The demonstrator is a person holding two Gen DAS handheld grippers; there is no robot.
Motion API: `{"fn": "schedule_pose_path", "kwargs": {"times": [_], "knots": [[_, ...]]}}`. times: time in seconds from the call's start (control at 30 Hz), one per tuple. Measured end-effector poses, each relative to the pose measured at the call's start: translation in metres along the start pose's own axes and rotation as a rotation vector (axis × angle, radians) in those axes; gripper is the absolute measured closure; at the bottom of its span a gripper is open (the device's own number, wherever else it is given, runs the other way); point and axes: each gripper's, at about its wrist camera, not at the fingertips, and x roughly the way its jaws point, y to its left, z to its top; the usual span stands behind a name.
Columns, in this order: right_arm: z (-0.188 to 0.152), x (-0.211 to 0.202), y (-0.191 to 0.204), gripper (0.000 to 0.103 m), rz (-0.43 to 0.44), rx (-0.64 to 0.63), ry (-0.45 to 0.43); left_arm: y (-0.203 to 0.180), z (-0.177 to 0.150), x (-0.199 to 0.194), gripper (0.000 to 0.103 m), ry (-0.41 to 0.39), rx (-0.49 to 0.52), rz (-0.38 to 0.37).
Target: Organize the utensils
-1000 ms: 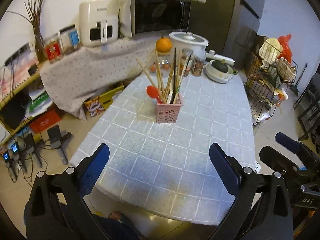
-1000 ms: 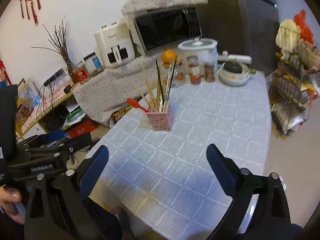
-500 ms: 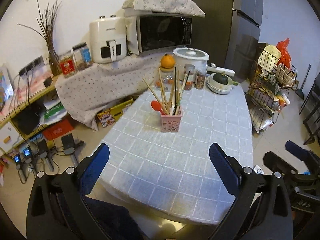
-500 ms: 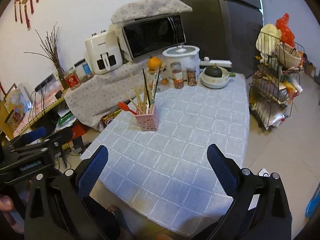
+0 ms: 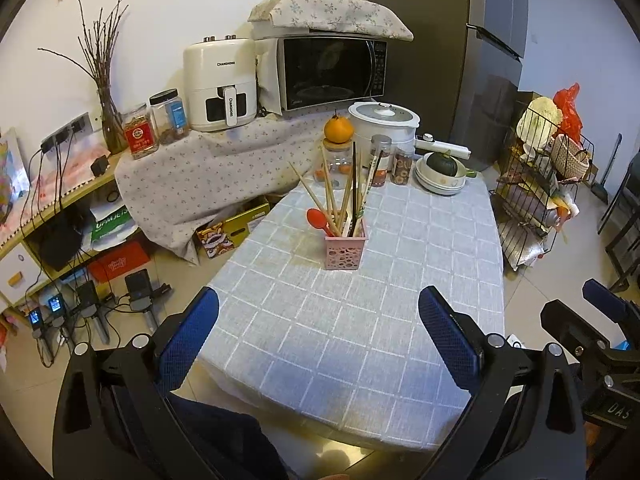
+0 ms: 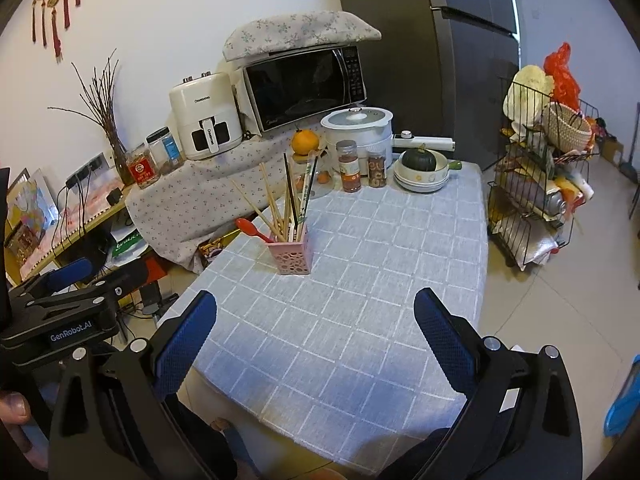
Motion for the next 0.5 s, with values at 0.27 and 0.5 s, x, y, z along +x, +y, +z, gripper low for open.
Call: {"fn": "schedule_pose_path", "kwargs": {"times": [0.27,0.5], "knots": [[0.0008,-0.0012,0.0003,0.007,-0.007,0.005,-0.001,-0.0024,0.0007,-0.0006,0.007,0.003,0.01,-0.007],[0.0022,-0.0051,0.0026,0.007,-0.019,-0.006,-0.004,-0.0058,0.003,-0.0032,0.007,0.001,0.023,-0.024]]}}
